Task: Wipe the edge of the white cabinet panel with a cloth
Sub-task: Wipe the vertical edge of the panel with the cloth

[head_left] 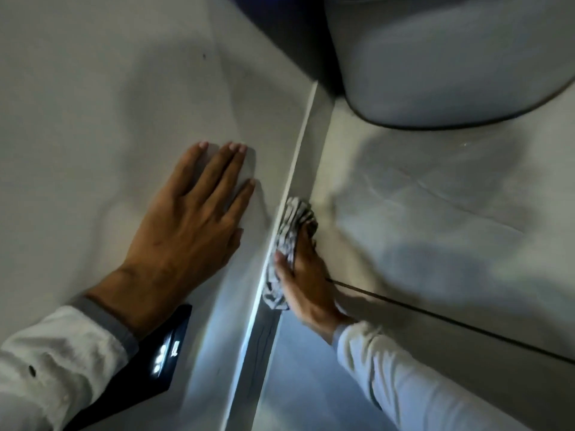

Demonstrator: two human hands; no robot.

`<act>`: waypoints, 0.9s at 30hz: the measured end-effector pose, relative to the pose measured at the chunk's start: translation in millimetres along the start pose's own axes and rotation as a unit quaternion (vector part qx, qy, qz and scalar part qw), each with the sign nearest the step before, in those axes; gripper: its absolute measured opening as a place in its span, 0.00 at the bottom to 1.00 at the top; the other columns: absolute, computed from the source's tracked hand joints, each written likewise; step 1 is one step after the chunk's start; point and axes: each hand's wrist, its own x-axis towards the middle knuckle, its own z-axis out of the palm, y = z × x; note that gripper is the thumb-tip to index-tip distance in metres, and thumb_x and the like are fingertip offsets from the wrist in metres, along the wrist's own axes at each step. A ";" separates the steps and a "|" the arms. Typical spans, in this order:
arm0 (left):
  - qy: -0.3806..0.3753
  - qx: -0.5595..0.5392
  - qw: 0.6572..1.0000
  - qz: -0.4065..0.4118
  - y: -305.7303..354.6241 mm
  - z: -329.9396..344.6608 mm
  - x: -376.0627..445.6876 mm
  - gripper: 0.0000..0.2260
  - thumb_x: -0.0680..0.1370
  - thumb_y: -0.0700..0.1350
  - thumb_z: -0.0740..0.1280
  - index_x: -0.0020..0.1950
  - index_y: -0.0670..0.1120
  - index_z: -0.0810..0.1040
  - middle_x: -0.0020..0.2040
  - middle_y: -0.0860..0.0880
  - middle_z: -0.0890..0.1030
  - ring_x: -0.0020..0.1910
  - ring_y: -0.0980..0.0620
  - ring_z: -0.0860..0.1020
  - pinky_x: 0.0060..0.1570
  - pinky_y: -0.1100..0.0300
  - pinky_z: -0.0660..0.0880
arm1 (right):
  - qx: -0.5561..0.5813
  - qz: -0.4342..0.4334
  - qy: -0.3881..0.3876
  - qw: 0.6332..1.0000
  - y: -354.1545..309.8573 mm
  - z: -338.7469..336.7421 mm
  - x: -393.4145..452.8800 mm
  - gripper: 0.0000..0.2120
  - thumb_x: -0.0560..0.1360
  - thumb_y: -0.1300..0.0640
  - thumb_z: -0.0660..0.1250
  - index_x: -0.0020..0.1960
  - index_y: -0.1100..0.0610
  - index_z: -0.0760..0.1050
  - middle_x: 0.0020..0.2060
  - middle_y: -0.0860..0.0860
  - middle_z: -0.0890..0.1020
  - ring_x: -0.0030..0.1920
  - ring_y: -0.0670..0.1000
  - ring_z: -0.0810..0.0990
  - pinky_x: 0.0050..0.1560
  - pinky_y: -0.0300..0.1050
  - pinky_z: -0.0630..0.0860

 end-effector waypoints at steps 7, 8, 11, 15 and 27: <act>0.010 -0.009 1.000 0.013 -1.0 1.9 0.1 0.29 0.78 0.51 0.71 0.77 0.39 0.75 0.80 0.30 0.66 0.79 0.32 0.66 0.79 0.33 0.62 | -0.002 0.039 0.014 0.999 -36.7 -68.2 141.4 0.37 0.85 0.42 0.55 0.84 0.57 0.41 0.84 0.59 0.56 0.83 0.62 0.61 0.83 0.51 0.59; -0.003 -0.007 1.000 0.012 -1.2 1.3 0.1 0.30 0.79 0.52 0.69 0.79 0.40 0.73 0.81 0.31 0.64 0.81 0.32 0.64 0.80 0.33 0.59 | 0.003 0.040 0.016 0.999 -40.3 -72.1 153.2 0.38 0.85 0.42 0.54 0.84 0.59 0.40 0.85 0.58 0.53 0.84 0.60 0.57 0.84 0.50 0.55; -0.040 0.007 0.999 0.021 -1.5 5.2 0.8 0.32 0.83 0.57 0.59 0.85 0.45 0.61 0.85 0.33 0.54 0.85 0.35 0.53 0.83 0.36 0.48 | 0.028 0.013 0.037 0.999 -35.8 -49.1 136.0 0.37 0.86 0.48 0.56 0.83 0.63 0.40 0.85 0.59 0.45 0.86 0.57 0.45 0.86 0.51 0.45; -0.059 0.011 0.998 0.031 1.7 9.4 2.1 0.33 0.84 0.59 0.53 0.87 0.46 0.53 0.86 0.34 0.47 0.86 0.36 0.47 0.83 0.37 0.41 | 0.007 -0.005 -0.025 1.000 1.9 1.9 13.1 0.36 0.85 0.51 0.58 0.84 0.62 0.41 0.85 0.59 0.45 0.86 0.55 0.45 0.86 0.50 0.45; -0.051 -0.013 0.999 0.011 9.2 -2.0 -7.8 0.33 0.80 0.56 0.67 0.82 0.43 0.68 0.83 0.33 0.60 0.83 0.34 0.60 0.83 0.37 0.54 | -0.003 0.026 -0.012 1.000 -39.4 -70.6 152.7 0.38 0.85 0.42 0.53 0.84 0.59 0.40 0.85 0.58 0.52 0.84 0.59 0.56 0.85 0.53 0.55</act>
